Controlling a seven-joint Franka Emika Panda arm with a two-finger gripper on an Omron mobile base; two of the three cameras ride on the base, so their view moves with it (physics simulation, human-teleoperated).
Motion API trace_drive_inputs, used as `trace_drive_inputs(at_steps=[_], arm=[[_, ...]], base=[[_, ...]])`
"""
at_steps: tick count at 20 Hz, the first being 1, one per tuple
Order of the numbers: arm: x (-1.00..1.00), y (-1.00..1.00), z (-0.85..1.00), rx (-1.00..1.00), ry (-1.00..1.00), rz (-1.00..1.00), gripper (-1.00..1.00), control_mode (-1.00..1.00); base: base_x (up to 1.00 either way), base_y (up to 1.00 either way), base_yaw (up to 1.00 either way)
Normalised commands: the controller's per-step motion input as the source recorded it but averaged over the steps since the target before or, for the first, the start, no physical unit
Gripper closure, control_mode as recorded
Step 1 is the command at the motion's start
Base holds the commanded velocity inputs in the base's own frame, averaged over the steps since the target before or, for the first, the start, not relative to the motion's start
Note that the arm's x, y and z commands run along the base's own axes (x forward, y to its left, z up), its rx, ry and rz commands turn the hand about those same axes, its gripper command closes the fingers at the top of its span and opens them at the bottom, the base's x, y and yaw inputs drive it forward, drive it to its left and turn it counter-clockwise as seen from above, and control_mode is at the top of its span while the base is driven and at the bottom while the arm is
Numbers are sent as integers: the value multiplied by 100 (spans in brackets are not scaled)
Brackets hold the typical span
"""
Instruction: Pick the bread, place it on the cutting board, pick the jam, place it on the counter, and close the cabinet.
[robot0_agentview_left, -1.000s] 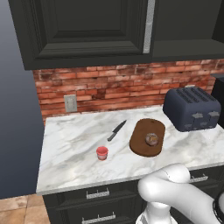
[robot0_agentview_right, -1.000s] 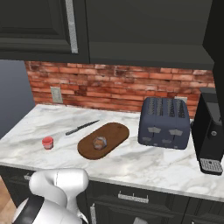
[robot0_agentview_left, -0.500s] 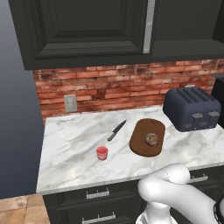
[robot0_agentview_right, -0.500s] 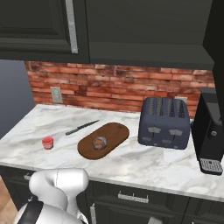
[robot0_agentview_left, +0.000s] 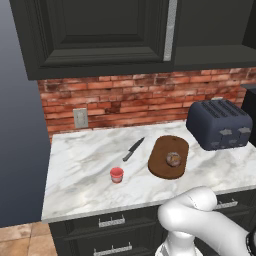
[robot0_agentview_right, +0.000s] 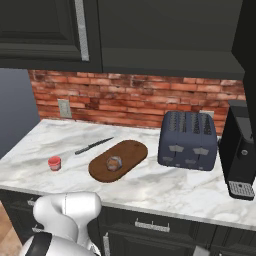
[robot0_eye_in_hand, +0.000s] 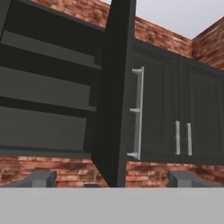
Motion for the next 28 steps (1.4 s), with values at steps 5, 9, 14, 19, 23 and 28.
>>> trace_drive_inputs(at_steps=[5, 9, 14, 19, 23, 28], arm=[[0, -13, 0, 0, 0, 0, -100, -100], [2, -9, 0, 0, 0, 0, -100, -100], [9, -10, 0, 0, 0, 0, -100, -100], [8, -9, 0, 0, 0, 0, -100, -100], [2, -15, 0, 0, 0, 0, -100, -100], [0, -16, 0, 0, 0, 0, -100, -100]], base=[[0, 0, 0], [0, 0, 0], [0, 0, 0], [0, 0, 0], [0, 0, 0], [0, 0, 0]])
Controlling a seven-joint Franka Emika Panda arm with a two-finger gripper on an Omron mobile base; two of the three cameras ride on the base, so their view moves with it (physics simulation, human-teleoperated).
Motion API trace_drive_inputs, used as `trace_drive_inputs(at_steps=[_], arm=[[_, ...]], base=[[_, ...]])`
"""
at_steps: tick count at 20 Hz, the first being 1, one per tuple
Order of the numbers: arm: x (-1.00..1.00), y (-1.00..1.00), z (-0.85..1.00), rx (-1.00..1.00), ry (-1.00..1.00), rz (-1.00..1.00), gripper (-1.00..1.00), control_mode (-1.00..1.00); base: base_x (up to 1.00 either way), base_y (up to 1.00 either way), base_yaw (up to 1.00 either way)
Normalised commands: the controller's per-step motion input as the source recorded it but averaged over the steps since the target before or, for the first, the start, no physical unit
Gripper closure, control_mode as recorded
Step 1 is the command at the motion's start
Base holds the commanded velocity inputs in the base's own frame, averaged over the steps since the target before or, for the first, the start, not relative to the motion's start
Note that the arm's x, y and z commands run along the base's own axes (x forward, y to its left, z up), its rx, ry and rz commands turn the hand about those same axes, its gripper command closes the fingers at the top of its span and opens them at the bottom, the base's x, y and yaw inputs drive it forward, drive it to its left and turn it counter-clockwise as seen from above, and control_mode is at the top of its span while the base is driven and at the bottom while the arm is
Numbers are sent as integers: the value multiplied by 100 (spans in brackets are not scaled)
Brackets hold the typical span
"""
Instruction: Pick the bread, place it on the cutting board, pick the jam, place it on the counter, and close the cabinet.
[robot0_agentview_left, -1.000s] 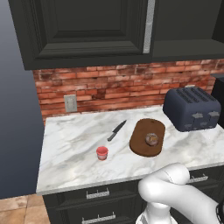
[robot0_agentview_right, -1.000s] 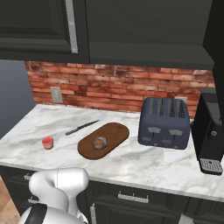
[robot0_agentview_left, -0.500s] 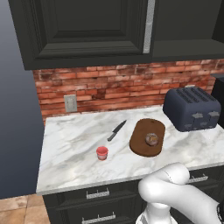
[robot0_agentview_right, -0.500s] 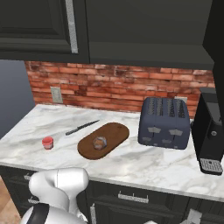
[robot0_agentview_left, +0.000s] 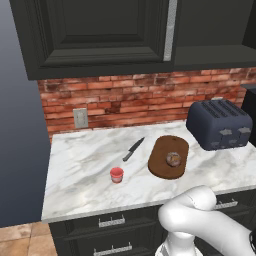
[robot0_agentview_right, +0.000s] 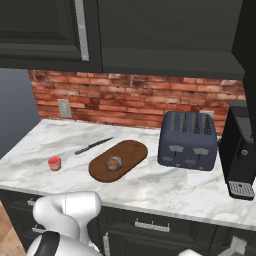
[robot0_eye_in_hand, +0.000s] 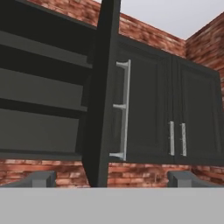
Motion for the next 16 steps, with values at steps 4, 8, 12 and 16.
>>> trace_drive_inputs(at_steps=[4, 8, 12, 16], arm=[[0, -15, 0, 0, 0, 0, -100, -100], [0, -16, 0, 0, 0, 0, -100, -100], [0, -16, 0, 0, 0, 1, -100, -100], [0, -13, 0, 0, 0, 0, -100, -100]], base=[[0, 0, 0], [0, 0, 0], [0, 0, 0], [0, 0, 0]])
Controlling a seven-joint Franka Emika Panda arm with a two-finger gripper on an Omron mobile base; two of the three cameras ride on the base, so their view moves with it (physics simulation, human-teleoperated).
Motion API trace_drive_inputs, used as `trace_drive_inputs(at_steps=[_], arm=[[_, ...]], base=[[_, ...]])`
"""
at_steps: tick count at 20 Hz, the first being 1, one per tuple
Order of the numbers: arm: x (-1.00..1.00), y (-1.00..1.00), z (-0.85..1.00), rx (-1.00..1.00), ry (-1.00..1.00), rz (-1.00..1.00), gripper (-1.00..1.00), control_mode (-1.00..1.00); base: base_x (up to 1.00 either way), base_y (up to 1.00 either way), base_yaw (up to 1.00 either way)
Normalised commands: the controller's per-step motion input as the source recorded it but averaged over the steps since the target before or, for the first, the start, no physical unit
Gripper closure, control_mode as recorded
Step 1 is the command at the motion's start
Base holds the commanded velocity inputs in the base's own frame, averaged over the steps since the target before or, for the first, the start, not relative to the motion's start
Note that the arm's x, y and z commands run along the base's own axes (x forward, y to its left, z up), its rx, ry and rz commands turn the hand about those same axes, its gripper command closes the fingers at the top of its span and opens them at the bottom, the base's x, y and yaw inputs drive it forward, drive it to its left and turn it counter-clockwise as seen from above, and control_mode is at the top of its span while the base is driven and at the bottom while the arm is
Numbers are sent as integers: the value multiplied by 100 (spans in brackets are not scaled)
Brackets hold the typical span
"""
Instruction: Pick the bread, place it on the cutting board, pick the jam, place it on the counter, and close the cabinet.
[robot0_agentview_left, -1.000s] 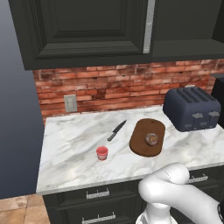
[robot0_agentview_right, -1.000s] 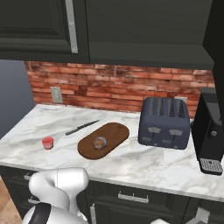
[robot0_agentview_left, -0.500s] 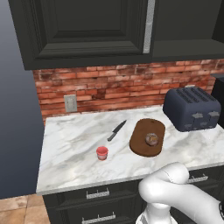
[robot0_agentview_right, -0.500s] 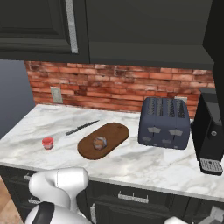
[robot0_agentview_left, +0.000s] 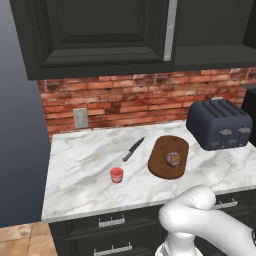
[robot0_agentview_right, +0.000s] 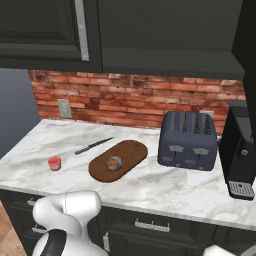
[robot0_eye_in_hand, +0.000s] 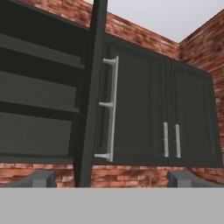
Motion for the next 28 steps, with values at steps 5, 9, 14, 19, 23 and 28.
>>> trace_drive_inputs(at_steps=[5, 9, 14, 19, 23, 28], arm=[[2, -15, 0, 0, 0, 0, -100, -100], [6, -16, 0, 0, 0, 0, -100, -100], [10, -13, 0, 0, 0, 0, -100, -100], [13, -13, 0, 0, 0, 0, -100, -100], [15, -11, 0, 0, 0, 0, -100, -100], [17, -14, 3, 0, 0, 0, -100, -100]], base=[[0, 0, 0], [0, 0, 0], [0, 0, 0], [0, 0, 0], [0, 0, 0], [0, 0, 0]])
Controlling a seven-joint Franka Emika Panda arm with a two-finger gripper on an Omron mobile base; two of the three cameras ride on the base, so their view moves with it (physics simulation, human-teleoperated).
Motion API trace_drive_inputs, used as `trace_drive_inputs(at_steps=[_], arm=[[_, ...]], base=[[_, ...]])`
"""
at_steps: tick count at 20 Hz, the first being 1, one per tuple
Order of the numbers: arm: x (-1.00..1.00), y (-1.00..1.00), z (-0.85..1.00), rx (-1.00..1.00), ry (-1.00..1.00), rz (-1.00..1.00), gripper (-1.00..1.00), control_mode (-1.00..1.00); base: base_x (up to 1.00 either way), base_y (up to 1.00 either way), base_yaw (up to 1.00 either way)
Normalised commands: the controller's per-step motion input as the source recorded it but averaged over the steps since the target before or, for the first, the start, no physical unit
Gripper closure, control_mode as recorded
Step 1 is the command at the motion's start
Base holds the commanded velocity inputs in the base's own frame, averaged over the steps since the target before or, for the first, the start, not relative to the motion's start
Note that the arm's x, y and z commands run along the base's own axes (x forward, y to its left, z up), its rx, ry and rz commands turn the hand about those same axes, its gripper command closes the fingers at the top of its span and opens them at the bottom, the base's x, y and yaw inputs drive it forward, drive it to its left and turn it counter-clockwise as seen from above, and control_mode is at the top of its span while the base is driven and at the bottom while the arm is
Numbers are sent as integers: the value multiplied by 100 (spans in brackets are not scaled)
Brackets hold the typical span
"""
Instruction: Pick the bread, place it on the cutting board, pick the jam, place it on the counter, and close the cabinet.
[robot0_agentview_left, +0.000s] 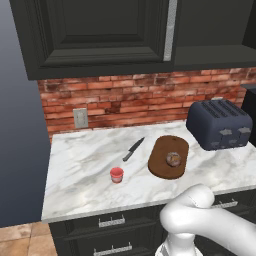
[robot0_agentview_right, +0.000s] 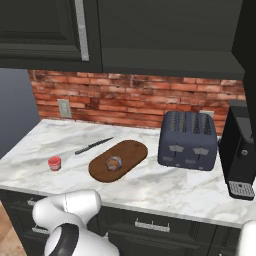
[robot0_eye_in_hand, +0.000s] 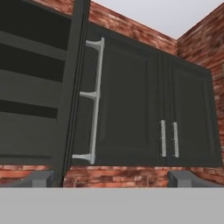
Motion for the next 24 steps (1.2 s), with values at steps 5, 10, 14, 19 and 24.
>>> trace_drive_inputs(at_steps=[5, 10, 14, 19, 24], arm=[[12, -13, 3, 0, 0, 0, -100, -100], [10, -14, 5, 0, 0, 0, -100, -100], [9, -13, 4, 0, 0, 0, -100, -100], [8, -2, 1, 0, 0, 0, -100, -100], [9, -4, 0, 4, 2, 4, -100, -100]], base=[[0, 0, 0], [0, 0, 0], [0, 0, 0], [0, 0, 0], [0, 0, 0]])
